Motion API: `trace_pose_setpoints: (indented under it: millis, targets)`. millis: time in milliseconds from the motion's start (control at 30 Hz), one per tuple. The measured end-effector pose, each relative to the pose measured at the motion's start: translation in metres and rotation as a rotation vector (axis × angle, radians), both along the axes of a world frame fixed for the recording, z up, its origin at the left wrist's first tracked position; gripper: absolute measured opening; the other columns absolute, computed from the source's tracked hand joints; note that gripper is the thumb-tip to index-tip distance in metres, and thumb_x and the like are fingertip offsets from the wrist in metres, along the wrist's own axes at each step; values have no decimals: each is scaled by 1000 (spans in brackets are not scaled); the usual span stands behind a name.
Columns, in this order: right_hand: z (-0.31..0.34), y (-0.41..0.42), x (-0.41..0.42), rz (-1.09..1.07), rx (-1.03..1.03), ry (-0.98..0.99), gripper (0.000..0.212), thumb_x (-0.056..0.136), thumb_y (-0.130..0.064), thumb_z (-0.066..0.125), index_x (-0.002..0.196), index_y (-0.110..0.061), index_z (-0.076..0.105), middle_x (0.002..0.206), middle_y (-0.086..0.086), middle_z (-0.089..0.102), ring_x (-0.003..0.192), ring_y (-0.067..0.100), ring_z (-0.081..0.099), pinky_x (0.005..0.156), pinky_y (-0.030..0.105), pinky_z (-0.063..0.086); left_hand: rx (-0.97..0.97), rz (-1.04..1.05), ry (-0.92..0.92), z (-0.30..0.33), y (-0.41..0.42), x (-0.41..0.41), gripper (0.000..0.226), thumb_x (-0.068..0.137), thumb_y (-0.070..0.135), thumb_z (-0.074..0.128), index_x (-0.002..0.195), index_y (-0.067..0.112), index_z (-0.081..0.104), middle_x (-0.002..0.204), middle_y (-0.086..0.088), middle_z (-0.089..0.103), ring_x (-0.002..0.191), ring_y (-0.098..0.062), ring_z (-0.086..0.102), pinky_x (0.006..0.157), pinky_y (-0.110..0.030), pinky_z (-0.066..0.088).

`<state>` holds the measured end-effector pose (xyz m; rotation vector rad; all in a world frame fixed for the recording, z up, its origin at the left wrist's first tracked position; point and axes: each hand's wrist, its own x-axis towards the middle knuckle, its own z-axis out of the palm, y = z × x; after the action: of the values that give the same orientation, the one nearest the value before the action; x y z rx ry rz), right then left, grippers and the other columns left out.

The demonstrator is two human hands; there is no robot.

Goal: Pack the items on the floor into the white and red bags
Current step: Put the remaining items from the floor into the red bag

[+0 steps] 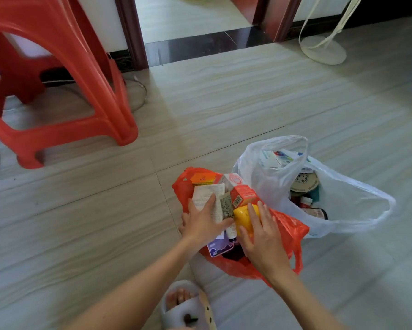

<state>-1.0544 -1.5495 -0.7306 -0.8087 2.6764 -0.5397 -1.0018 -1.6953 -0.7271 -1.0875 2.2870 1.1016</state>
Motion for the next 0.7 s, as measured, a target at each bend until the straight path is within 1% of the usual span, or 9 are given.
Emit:
trace_pose_setpoints:
  millis: [67,167,233,333,433,467,533,600,700]
  targets:
    - [3,3,0,15,46,131,55,88,-44,32,132,-14,50,138,12,49,131,29,43,103,47,36,-74,-47,23,1,6,1,71,77,68,49,139,52,18,155,-3,-6,135,-38,10,109,-54,18]
    - [16,6,-3,0,110,231,50,85,-41,35,117,-14,62,122,10,63,119,29,55,88,49,48,-212,-139,69,0,19,4,55,86,61,42,137,53,23,156,-4,-4,135,-37,9,107,-52,18]
    - [19,7,-5,0,91,278,46,85,-37,37,110,-10,64,118,14,63,115,33,57,90,46,48,-271,-159,81,0,27,4,50,90,55,39,138,51,23,156,-6,-3,136,-39,6,107,-52,18]
    - [26,9,-4,-20,41,348,38,84,-30,46,112,-8,61,128,22,54,116,38,53,92,43,47,-290,-208,96,1,35,-1,45,94,52,28,138,47,24,156,-9,-1,136,-44,4,107,-52,20]
    - [30,14,-5,-47,31,376,48,85,-34,40,122,-9,56,135,21,49,123,37,48,97,42,43,-316,-274,159,-4,36,-1,53,92,49,5,138,38,27,154,-11,10,131,-42,19,101,-46,32]
    - [28,15,-6,-26,35,374,50,85,-35,38,125,-10,54,135,19,50,124,35,48,99,43,42,-300,-250,201,-5,35,-1,55,92,46,3,138,35,31,153,-10,15,129,-38,25,98,-43,35]
    - [21,13,-8,78,94,368,50,84,-36,38,129,-16,50,135,12,52,124,30,50,102,48,36,-257,-163,285,-8,30,1,41,99,38,21,133,29,43,151,-6,23,124,-31,32,95,-36,37]
    - [12,9,-9,176,205,339,51,84,-41,37,131,-24,46,137,7,52,125,28,50,102,54,35,-267,-102,390,-9,25,4,33,99,30,35,125,23,53,144,-2,36,119,-26,38,94,-31,37]
    - [-1,6,-7,209,320,273,50,85,-49,36,129,-31,50,136,2,53,129,31,45,97,61,35,-341,-22,457,-10,8,3,28,94,25,47,119,20,58,129,0,52,112,-21,46,93,-32,40]
